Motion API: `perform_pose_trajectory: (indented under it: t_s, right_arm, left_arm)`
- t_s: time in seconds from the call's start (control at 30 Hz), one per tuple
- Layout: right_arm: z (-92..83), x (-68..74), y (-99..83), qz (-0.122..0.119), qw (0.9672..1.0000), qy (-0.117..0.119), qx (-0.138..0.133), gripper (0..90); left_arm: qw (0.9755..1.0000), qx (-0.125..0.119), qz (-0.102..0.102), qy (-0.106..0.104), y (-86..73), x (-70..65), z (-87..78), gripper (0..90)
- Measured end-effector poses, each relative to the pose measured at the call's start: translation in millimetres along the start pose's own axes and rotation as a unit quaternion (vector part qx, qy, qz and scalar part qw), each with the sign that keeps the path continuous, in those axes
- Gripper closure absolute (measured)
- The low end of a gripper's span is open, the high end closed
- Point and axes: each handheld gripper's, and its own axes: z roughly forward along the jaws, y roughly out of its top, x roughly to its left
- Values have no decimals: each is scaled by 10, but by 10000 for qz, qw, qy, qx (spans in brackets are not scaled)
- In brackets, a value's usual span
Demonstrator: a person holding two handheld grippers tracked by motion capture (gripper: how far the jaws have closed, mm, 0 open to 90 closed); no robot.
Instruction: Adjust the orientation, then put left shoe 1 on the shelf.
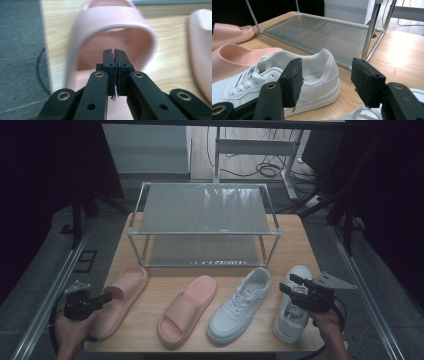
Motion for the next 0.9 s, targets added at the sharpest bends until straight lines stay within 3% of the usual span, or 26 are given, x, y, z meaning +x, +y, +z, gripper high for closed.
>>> perform_pose_trajectory:
  t_s: [0.2, 0.3, 0.5, 0.9]
  right_arm:
    - [-16, 1, 5, 3, 10000, 2, -19, 427]
    - [-17, -6, 3, -4, 10000, -11, -24, 427]
    - [-13, 3, 4, -2, 10000, 2, -12, 427]
    - [-17, 3, 4, -4, 10000, -6, -18, 427]
  left_arm:
    - [9997, -22, 99, -231, -46, -154, 11, 866]
    - [9994, -19, 163, -302, -62, -224, 12, 807]
    - [9991, 93, 281, -308, -91, -333, 93, 655]
    - [9995, -31, 246, -203, -68, -372, 126, 582]
